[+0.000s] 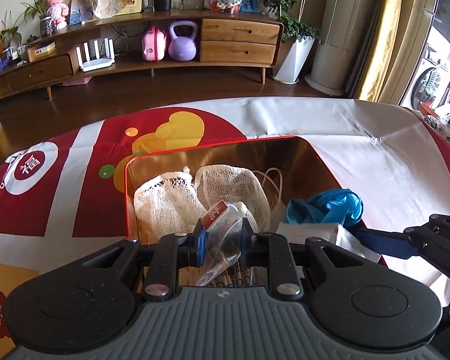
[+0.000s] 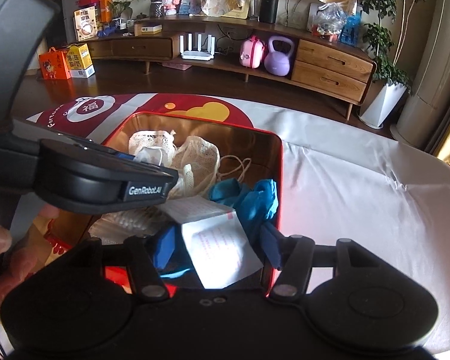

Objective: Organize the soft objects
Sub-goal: 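Lower both items into the tin and open both grippers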

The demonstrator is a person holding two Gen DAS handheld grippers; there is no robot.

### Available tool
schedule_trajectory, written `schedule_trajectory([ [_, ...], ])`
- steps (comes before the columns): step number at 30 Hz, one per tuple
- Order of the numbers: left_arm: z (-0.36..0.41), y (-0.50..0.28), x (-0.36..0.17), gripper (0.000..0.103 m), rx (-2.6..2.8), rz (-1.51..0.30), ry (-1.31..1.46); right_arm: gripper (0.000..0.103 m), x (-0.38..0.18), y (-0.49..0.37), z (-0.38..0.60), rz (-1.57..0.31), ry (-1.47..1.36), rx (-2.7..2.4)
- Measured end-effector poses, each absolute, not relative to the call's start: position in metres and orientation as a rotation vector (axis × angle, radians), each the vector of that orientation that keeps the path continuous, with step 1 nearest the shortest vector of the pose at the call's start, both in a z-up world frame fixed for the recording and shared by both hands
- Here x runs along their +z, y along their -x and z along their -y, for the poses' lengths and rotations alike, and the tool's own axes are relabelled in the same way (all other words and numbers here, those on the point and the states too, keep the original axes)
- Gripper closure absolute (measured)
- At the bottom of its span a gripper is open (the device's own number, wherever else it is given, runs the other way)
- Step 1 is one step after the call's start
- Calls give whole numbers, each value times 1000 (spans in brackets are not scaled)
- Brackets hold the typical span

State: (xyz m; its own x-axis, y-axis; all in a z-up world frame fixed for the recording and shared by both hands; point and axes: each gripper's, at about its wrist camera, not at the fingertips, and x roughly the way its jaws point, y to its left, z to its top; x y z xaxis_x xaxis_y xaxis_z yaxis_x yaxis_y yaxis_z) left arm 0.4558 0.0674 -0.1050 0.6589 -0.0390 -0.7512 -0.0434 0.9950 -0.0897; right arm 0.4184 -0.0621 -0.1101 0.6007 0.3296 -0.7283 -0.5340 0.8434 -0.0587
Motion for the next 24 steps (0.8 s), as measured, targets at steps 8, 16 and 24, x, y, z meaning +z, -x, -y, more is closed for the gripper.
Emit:
schedule_trajectory([
  [8,-67,-450,-103,79,9,-866,115,37,-100,-410,66,-766,278,529],
  [16,-65,-437,-95,64,-8,-866,120,32,-90,-400,74,-767,264,528],
  [24,-60,-418,-79,37,-11,-821,127,27,-77,-385,83,-755,265,526],
])
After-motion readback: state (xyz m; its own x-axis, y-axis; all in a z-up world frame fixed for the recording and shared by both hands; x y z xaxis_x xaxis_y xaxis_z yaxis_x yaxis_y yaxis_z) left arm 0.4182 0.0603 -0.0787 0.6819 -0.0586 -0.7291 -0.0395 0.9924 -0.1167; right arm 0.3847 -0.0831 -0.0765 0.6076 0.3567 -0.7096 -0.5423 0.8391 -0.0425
